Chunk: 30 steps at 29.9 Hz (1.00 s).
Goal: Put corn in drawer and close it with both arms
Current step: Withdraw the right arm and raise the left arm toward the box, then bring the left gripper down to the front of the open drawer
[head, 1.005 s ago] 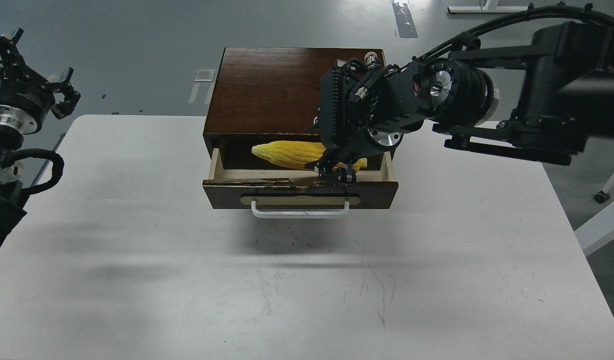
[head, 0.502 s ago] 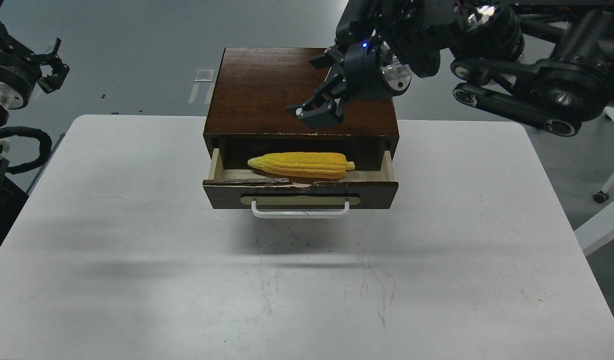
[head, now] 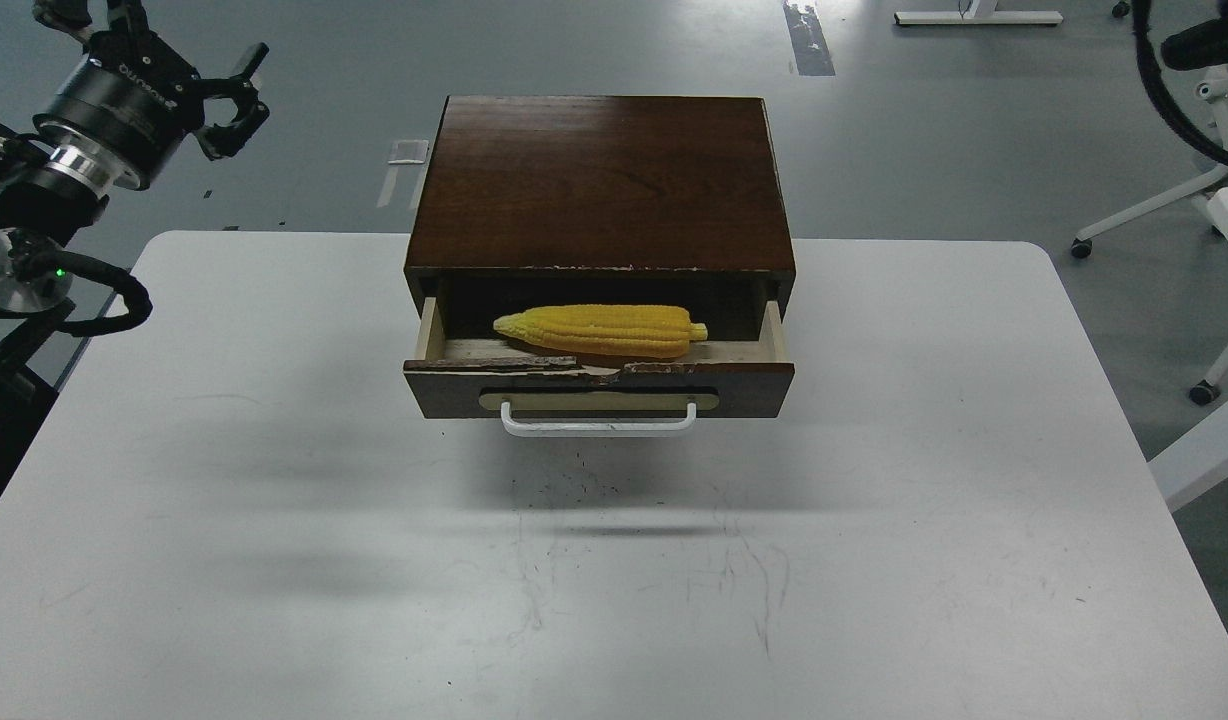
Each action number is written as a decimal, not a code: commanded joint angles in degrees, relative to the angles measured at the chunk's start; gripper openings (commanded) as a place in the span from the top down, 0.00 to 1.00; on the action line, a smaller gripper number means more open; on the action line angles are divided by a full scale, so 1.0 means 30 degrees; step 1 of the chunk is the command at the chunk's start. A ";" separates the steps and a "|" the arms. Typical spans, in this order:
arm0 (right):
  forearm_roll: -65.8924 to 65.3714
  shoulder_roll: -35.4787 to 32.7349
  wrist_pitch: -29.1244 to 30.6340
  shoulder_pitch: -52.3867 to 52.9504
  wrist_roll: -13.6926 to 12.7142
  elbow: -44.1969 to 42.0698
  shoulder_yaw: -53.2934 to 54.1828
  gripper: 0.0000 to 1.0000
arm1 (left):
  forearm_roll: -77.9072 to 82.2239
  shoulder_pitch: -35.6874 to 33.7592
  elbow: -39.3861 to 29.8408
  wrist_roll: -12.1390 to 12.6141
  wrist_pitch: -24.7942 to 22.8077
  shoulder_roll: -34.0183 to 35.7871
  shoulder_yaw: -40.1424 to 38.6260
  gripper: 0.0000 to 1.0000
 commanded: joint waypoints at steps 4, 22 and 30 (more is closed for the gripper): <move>0.6962 -0.2614 0.0035 -0.4016 -0.0021 -0.0829 0.2386 0.00 | 0.5947 0.0042 -0.3944 0.0030 0.0000 0.1482 0.0103 0.03; 0.9702 -0.2853 0.0035 -0.9679 0.0649 -0.1442 0.6639 0.00 | 2.1061 0.0072 -1.2941 -0.1318 0.0000 0.3509 -0.1861 0.48; 1.0400 -0.2853 0.0035 -1.0703 0.3394 -0.1883 0.6669 0.00 | 2.9392 0.0423 -1.5232 -0.1377 0.0000 0.1753 -0.1071 0.78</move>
